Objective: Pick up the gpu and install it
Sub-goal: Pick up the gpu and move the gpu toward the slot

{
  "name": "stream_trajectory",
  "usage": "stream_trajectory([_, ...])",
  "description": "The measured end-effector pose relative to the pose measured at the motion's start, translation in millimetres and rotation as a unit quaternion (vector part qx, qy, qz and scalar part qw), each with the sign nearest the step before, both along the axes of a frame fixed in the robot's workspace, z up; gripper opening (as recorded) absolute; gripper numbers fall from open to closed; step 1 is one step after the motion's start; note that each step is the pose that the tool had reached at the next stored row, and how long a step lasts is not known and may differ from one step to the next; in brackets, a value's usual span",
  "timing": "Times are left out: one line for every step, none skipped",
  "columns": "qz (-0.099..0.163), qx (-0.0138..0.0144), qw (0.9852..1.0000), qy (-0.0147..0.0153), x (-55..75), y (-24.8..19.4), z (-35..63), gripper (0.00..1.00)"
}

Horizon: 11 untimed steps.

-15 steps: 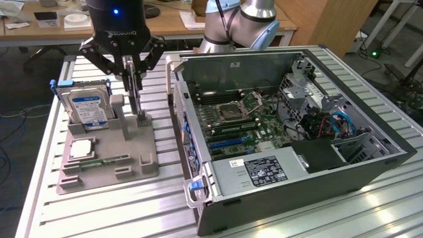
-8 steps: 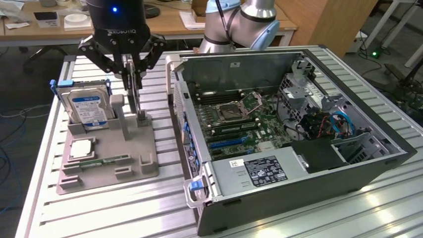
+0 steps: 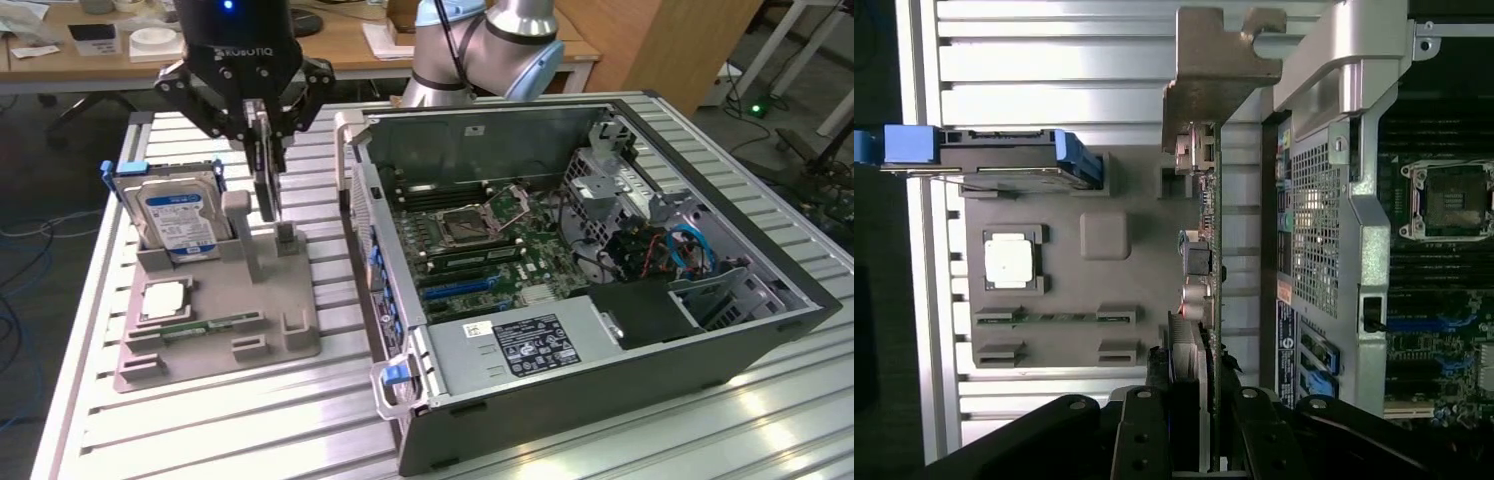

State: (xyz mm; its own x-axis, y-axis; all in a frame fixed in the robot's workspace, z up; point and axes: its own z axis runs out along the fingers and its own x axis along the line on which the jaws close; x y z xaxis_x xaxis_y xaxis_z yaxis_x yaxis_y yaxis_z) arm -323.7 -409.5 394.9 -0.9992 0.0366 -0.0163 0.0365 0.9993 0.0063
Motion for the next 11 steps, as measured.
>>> stream_trajectory([0.0, 0.0, 1.0, 0.0, 0.0, 0.0, 1.5, 0.28])
stream_trajectory([0.0, 0.0, 1.0, 0.0, 0.0, 0.0, 3.2, 0.28])
stream_trajectory([0.0, 0.0, 1.0, 0.0, 0.0, 0.0, 5.1, 0.28])
stream_trajectory([0.0, 0.0, 1.0, 0.0, 0.0, 0.0, 6.8, 0.28])
stream_trajectory([0.0, 0.0, 1.0, 0.0, 0.0, 0.0, 8.8, 0.28])
stream_trajectory([0.001, 0.0, 1.0, 0.0, 0.0, 0.0, 10.5, 0.28])
stream_trajectory([0.001, 0.0, 1.0, 0.0, 0.0, 0.0, 12.0, 0.28])
stream_trajectory([0.001, 0.0, 1.0, 0.0, 0.0, 0.0, 13.0, 0.28])
stream_trajectory([0.001, 0.0002, 1.0, -0.0001, 0.0, 0.0, 13.0, 0.28])
stream_trajectory([0.001, 0.0002, 1.0, -0.0001, 0.0, 0.0, 13.0, 0.28])
stream_trajectory([0.001, 0.0002, 1.0, -0.0001, 0.0, 0.0, 13.0, 0.28])
